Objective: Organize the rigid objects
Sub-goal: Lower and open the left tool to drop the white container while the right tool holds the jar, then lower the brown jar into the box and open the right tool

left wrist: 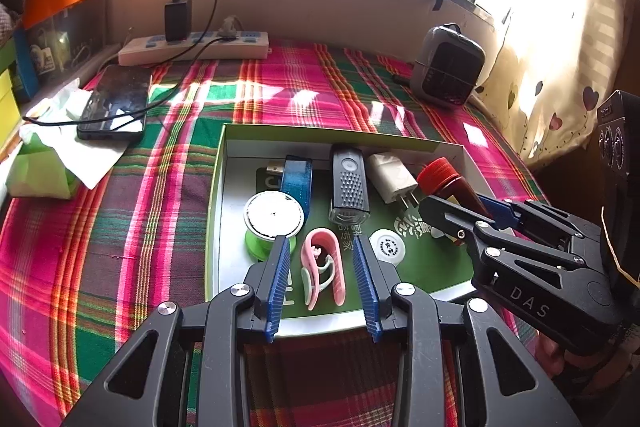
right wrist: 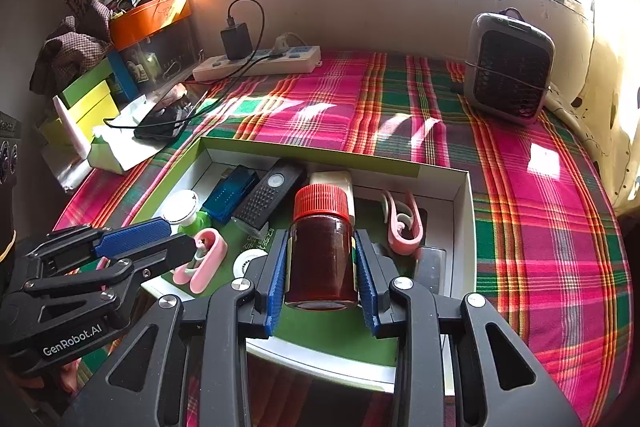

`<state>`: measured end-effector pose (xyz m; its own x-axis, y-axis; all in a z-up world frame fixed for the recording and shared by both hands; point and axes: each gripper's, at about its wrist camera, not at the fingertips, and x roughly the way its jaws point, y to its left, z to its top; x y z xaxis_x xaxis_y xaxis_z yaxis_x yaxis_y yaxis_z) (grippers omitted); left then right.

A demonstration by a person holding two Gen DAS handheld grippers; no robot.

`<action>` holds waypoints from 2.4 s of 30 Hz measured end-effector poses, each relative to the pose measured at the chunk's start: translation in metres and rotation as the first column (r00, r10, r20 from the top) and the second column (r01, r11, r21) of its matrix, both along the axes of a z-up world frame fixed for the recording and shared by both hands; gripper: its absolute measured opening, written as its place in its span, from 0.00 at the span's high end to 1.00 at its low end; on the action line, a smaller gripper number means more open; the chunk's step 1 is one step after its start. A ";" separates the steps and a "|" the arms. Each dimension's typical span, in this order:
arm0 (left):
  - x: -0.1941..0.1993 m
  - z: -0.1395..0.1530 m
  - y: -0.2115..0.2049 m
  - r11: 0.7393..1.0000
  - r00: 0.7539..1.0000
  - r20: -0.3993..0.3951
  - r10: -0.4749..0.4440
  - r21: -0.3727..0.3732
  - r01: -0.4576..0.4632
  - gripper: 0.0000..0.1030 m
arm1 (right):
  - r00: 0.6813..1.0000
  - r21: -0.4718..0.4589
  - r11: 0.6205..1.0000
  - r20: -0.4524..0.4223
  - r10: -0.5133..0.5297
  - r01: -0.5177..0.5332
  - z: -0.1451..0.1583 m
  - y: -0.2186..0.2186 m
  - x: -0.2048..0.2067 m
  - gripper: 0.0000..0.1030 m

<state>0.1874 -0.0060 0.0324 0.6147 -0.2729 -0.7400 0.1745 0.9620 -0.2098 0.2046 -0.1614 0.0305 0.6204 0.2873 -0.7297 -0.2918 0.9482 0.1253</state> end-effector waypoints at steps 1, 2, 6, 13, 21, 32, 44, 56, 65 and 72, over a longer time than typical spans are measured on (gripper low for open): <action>0.000 0.000 0.000 1.000 1.000 -0.002 0.001 0.001 -0.001 0.69 | 1.000 0.001 1.000 -0.002 0.000 0.000 -0.001 0.001 0.001 0.68; 0.000 -0.001 0.000 1.000 1.000 -0.003 -0.001 -0.001 0.001 0.69 | 1.000 0.001 1.000 -0.003 0.002 -0.002 -0.002 0.002 0.002 0.68; -0.001 -0.002 -0.002 1.000 1.000 -0.004 -0.010 -0.002 0.010 0.69 | 1.000 -0.005 1.000 -0.011 0.001 -0.001 -0.005 0.005 0.006 0.68; 0.000 -0.005 -0.001 1.000 1.000 -0.011 -0.014 -0.011 0.014 0.69 | 1.000 -0.010 1.000 -0.023 -0.006 0.006 -0.010 0.008 0.011 0.68; 0.002 -0.008 -0.002 1.000 1.000 -0.019 -0.023 -0.011 0.023 0.69 | 1.000 -0.010 1.000 -0.029 -0.012 0.012 -0.013 0.008 0.013 0.68; 0.003 -0.011 -0.002 1.000 0.999 -0.025 -0.026 -0.014 0.025 0.69 | 0.999 -0.009 1.000 -0.029 -0.017 0.017 -0.015 0.007 0.015 0.68; 0.003 -0.012 -0.002 1.000 0.999 -0.024 -0.025 -0.013 0.025 0.69 | 0.999 -0.006 1.000 -0.024 -0.025 0.024 -0.015 0.005 0.014 0.68; 0.003 -0.012 -0.002 1.000 0.999 -0.023 -0.023 -0.012 0.023 0.69 | 0.999 0.005 1.000 -0.023 -0.027 0.027 -0.014 0.003 0.011 0.64; 0.003 -0.013 -0.002 1.000 0.999 -0.022 -0.025 -0.010 0.024 0.69 | 0.999 0.008 0.999 -0.020 -0.034 0.034 -0.013 0.002 0.010 0.61; 0.002 -0.012 -0.005 1.000 0.999 -0.020 -0.028 0.002 0.028 0.69 | 0.999 0.016 0.999 -0.012 -0.038 0.039 -0.012 0.000 0.007 0.60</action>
<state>0.1892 -0.0107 0.0207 0.5918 -0.2881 -0.7528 0.1968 0.9573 -0.2117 0.2120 -0.1616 0.0187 0.6225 0.2755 -0.7325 -0.2535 0.9565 0.1443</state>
